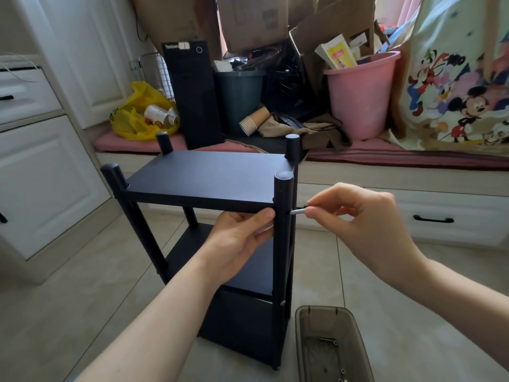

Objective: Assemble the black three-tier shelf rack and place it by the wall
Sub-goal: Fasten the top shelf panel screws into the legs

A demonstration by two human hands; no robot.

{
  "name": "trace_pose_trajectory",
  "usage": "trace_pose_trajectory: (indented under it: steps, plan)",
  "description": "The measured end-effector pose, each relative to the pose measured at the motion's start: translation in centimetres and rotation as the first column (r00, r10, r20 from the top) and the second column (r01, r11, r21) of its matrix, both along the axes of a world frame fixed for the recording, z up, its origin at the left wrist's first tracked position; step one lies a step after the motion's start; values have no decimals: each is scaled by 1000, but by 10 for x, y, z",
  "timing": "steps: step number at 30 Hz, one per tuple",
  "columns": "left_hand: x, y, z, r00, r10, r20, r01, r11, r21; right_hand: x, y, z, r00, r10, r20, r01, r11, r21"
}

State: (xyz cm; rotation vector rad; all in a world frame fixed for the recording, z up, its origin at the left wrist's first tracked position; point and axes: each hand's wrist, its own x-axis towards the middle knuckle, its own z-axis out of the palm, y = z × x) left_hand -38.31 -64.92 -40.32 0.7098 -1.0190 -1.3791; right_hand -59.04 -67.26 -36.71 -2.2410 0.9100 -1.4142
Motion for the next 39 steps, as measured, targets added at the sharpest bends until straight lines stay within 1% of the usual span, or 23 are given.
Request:
trace_pose_trajectory:
  steps: [3,7,11,14,19,22,27,31,35,39]
  plan:
    - [0,0,-1,1000,5,6,-5,1000,-3,1,4,0,1000,-12,-28,10,996,-93]
    - [0,-1,-2,1000,5,3,-5,1000,-1,2,7,-2,999,21,-39,-26,991,-132]
    - [0,-2,-3,1000,8,0,-8,1000,5,4,8,-5,997,-1,-81,-13,985,-171]
    - [-1,-3,-4,1000,26,-6,-26,1000,3,5,8,-6,993,-19,-112,-7,973,-232]
    - [0,-3,-5,1000,22,-2,-22,1000,-4,3,6,-5,993,-31,-113,3,971,-238]
    - [1,-3,-5,1000,7,-1,-7,1000,-12,5,7,-5,994,-9,-108,-17,970,-241]
    - [0,-5,-6,1000,7,1,-7,1000,-13,11,7,-10,989,-24,-145,-16,964,-265]
    - [1,-4,-6,1000,-18,10,18,1000,-20,17,5,-12,991,-20,-135,-8,980,-201]
    - [2,-3,-8,1000,-15,9,15,1000,-8,20,5,-12,999,31,-29,-32,999,-9]
    - [2,-2,-8,1000,-7,8,7,1000,-8,19,7,-11,996,75,44,-82,982,168]
